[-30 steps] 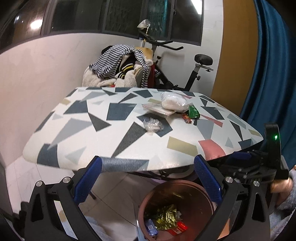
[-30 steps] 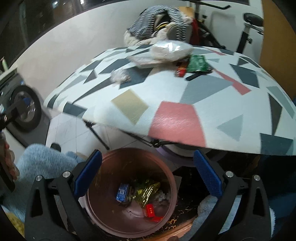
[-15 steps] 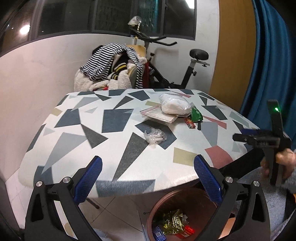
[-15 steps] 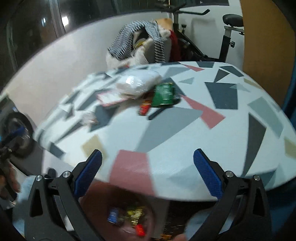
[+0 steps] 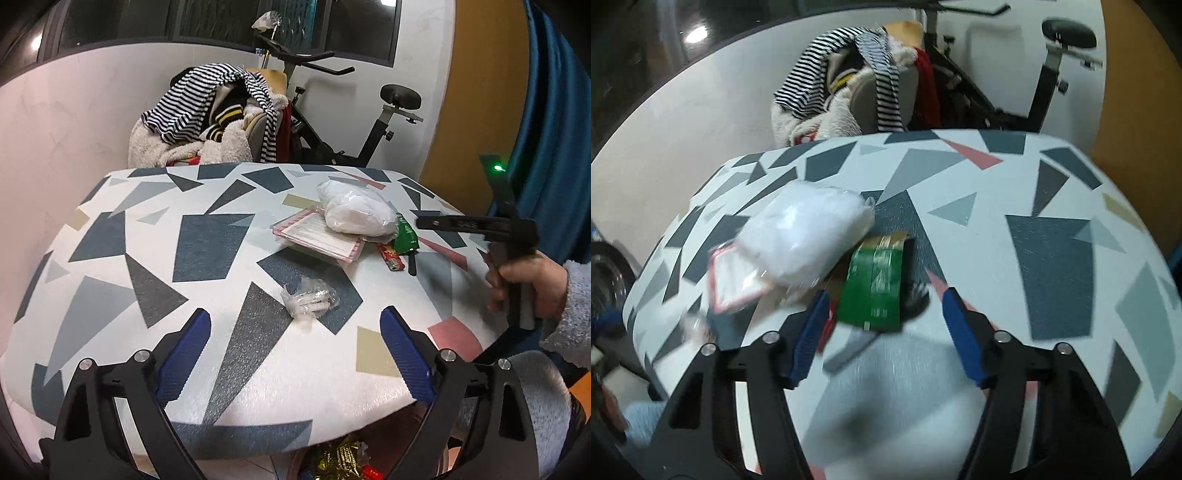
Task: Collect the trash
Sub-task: 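Grasp the green packet with the right tool while the left tool grasps the clear plastic wrapper, then drop the clear wrapper into the brown bin with the left tool while the right tool drops the green packet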
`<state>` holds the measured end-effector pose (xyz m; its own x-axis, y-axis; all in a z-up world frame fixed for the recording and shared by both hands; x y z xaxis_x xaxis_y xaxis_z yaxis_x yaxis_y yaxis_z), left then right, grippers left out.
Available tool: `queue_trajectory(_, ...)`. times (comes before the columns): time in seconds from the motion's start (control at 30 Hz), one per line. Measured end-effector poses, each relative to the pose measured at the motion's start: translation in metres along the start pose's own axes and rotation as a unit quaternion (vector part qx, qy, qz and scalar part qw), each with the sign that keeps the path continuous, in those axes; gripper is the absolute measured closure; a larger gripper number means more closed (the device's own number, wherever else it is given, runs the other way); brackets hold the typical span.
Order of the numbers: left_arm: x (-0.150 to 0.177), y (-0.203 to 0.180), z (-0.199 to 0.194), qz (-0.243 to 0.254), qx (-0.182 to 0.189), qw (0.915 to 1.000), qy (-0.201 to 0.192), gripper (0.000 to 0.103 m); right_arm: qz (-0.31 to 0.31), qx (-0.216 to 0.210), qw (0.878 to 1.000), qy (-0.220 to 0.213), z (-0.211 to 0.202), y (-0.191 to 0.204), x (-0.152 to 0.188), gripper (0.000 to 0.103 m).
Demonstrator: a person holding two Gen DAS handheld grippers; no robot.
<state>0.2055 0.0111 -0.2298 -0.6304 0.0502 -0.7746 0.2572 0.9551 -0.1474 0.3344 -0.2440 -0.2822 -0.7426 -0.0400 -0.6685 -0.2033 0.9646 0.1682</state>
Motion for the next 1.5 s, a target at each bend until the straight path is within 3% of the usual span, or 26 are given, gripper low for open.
queue_trajectory(0.3, 0.006, 0.004, 0.019, -0.016, 0.012, 0.9996, 0.019, 0.019, 0.012, 0.004, 0.999, 0.029, 0.042, 0.005, -0.011, 0.042)
queue_trajectory(0.43, 0.008, 0.003, 0.025, -0.036, 0.026, 0.9987, 0.027, 0.022, 0.010, -0.011, 0.999, 0.040, 0.047, 0.008, -0.009, 0.065)
queue_trajectory(0.7, 0.008, -0.007, 0.051, -0.045, 0.036, 0.9968, 0.055, 0.031, 0.001, 0.006, 0.999, -0.033, 0.003, 0.004, -0.015, 0.071)
queue_trajectory(0.93, 0.007, -0.006, 0.093, -0.083, 0.034, 0.9913, 0.096, 0.038, 0.017, -0.010, 0.998, -0.066, -0.037, 0.004, -0.004, 0.072)
queue_trajectory(1.0, 0.007, -0.006, 0.103, -0.088, 0.031, 0.9901, 0.105, 0.045, 0.019, -0.017, 0.997, -0.069, -0.045, 0.007, 0.001, 0.072)
queue_trajectory(1.03, 0.007, -0.006, 0.106, -0.088, 0.031, 0.9898, 0.108, 0.058, 0.020, -0.021, 0.997, -0.070, -0.050, 0.009, 0.005, 0.072)
queue_trajectory(1.07, 0.007, -0.006, 0.108, -0.085, 0.026, 0.9900, 0.109, 0.062, 0.019, -0.023, 0.997, -0.070, -0.055, 0.011, 0.009, 0.072)
queue_trajectory(1.2, 0.006, -0.010, 0.095, -0.074, 0.033, 0.9918, 0.099, 0.068, 0.004, -0.032, 0.997, -0.073, -0.076, 0.023, 0.028, 0.072)
queue_trajectory(1.5, 0.013, -0.038, 0.029, -0.013, 0.059, 0.9952, 0.077, 0.069, -0.013, -0.050, 0.997, -0.063, -0.100, 0.047, 0.068, 0.072)
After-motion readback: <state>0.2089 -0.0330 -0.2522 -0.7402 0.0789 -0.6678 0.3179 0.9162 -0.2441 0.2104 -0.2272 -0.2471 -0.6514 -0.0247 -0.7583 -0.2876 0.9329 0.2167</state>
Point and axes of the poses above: each gripper's, at about its wrist camera, not at the fingertips, and z roughly the way its jaws point, y to its left, x to its underside, the point moved 10 cm from there along z, roughly the way its jaws point, and after that the axes turned 2 degrees about -z, right-handed, at the moved point
